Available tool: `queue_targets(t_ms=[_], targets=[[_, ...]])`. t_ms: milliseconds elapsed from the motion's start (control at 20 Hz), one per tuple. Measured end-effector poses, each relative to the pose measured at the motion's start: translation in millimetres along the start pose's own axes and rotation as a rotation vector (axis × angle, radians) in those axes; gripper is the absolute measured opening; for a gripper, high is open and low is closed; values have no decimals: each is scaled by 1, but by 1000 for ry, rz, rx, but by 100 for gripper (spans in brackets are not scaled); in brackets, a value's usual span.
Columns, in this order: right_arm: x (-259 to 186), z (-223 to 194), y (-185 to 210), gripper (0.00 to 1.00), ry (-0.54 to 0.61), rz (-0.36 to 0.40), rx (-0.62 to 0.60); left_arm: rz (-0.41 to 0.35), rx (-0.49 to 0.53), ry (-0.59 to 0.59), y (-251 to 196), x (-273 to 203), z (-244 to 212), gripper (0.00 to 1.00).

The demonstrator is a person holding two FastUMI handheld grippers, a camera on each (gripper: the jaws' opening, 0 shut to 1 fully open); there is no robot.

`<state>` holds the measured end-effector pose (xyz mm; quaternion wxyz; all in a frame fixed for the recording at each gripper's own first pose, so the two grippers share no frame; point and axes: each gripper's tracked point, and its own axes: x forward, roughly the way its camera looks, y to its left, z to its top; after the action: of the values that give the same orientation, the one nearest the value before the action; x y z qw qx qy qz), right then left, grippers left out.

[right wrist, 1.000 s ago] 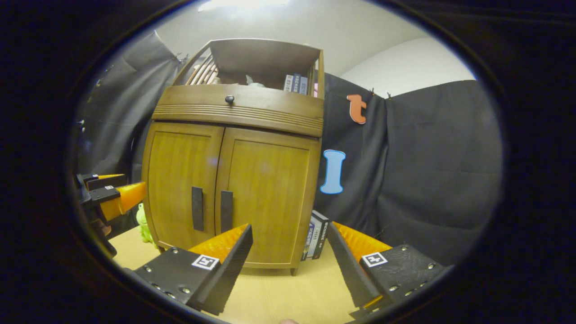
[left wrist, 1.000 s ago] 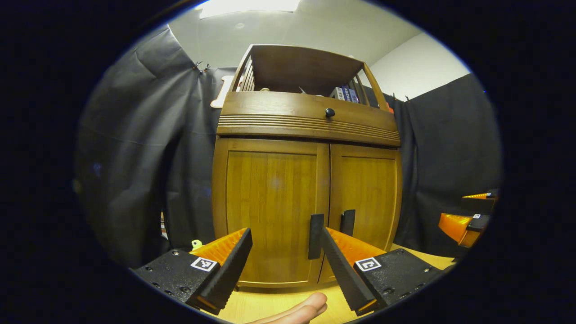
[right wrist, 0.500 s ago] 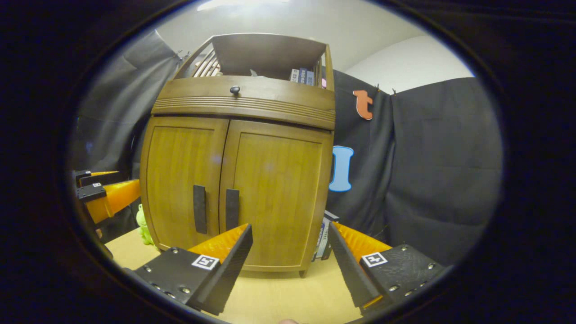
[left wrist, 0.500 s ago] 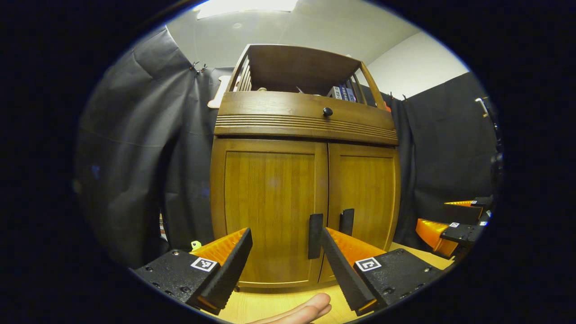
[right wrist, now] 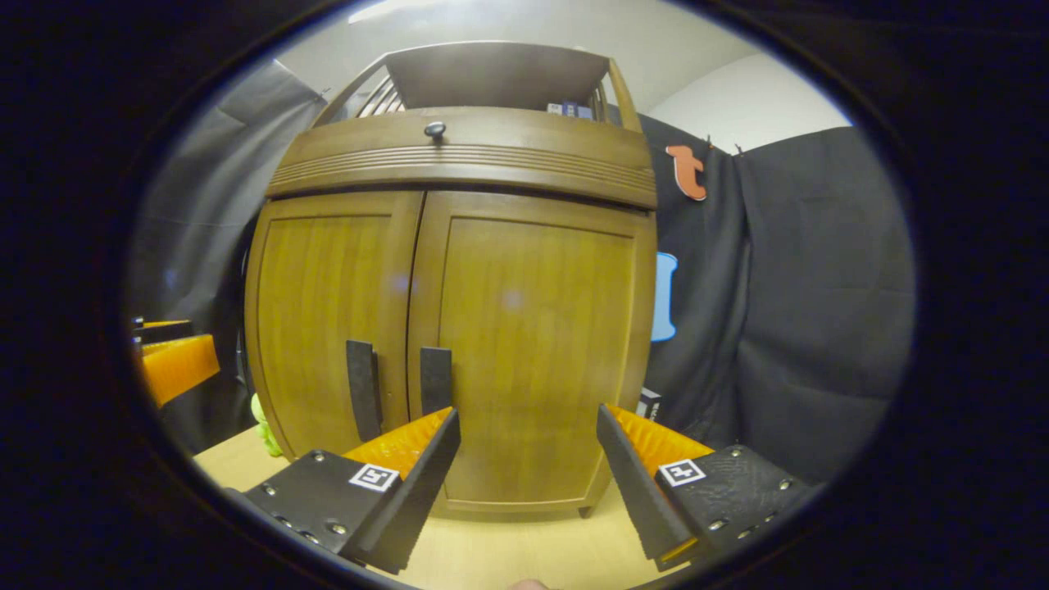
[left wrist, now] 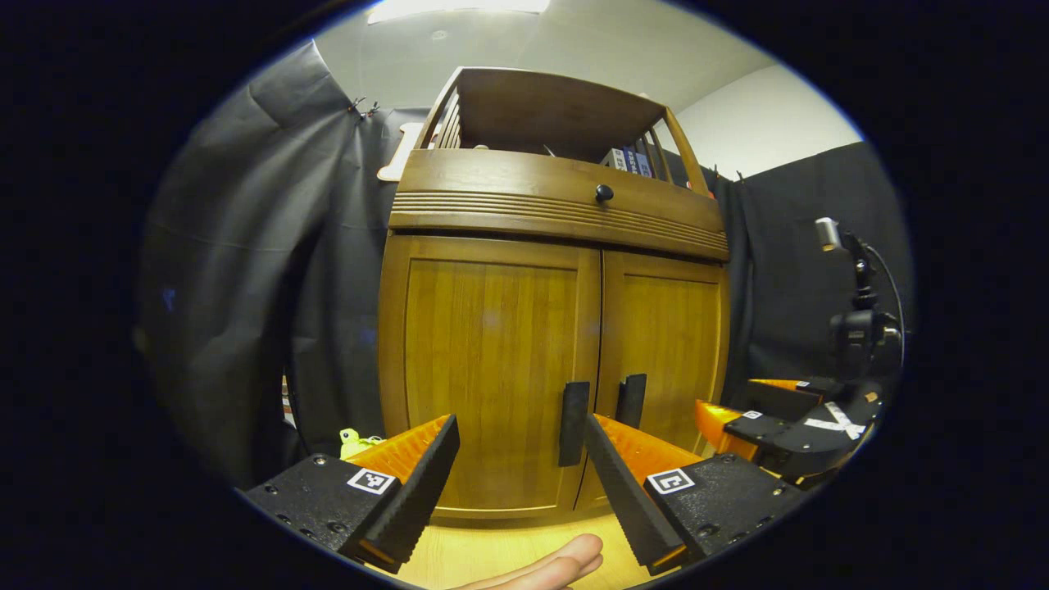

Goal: Open the right door of the double-door shoe cabinet with the right hand, and open the left door with the left hand.

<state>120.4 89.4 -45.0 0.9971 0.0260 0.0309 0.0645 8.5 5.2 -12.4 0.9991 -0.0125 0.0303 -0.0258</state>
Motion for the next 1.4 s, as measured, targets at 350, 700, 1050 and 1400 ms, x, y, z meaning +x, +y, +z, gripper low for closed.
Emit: queue_targets(t_ms=[350,700,1050,1400], targets=[[53,-11,37,100,7,82,0,-24,-9,34,-12,-3,-11,93],[87,-13,62,100,7,127,-3,-41,16,36,-21,-2,-15,96],[100,-15,86,29,50,221,68,-40,23,67,-25,6,-24,93],[80,-9,83,25,77,290,101,-19,34,55,-21,11,-24,96]])
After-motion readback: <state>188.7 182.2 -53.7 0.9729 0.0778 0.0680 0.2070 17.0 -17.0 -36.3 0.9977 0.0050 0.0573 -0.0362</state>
